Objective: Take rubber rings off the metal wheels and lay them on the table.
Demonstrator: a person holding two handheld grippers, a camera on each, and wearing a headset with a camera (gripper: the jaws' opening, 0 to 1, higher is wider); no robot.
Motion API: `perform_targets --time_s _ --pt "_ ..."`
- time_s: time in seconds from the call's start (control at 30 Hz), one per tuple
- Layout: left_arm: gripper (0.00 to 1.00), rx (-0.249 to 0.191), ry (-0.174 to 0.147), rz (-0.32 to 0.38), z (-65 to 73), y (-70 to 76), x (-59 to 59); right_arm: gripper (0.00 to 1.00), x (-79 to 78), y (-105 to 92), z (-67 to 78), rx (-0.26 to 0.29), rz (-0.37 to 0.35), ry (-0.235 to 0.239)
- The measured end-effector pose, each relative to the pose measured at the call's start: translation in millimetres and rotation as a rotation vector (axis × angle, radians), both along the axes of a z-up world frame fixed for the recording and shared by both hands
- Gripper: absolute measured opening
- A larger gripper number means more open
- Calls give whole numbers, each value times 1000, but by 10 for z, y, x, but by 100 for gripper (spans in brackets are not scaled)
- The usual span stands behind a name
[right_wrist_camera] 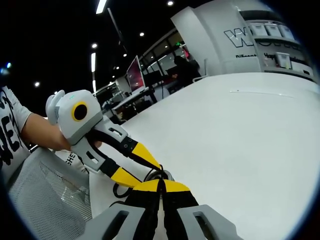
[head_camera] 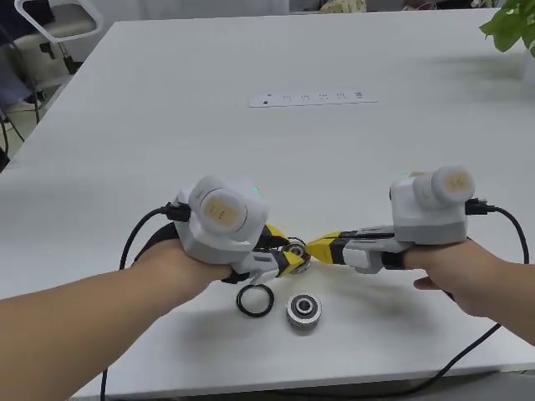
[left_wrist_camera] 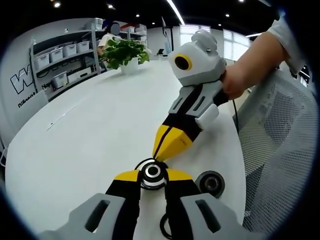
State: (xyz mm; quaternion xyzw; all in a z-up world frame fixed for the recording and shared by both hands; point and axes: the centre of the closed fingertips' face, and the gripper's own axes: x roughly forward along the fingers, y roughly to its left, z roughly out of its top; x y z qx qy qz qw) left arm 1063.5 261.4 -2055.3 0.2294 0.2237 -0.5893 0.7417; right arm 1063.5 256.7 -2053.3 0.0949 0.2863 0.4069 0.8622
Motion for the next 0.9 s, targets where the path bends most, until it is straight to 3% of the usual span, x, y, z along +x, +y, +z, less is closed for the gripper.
perform_targets --time_s 0.3,0.9 --pt "21 -3 -12 -22 97 75 -48 0 -20 22 71 15 1 -3" --pt "31 -65 -5 -34 361 150 -178 0 -62 50 163 34 11 -11"
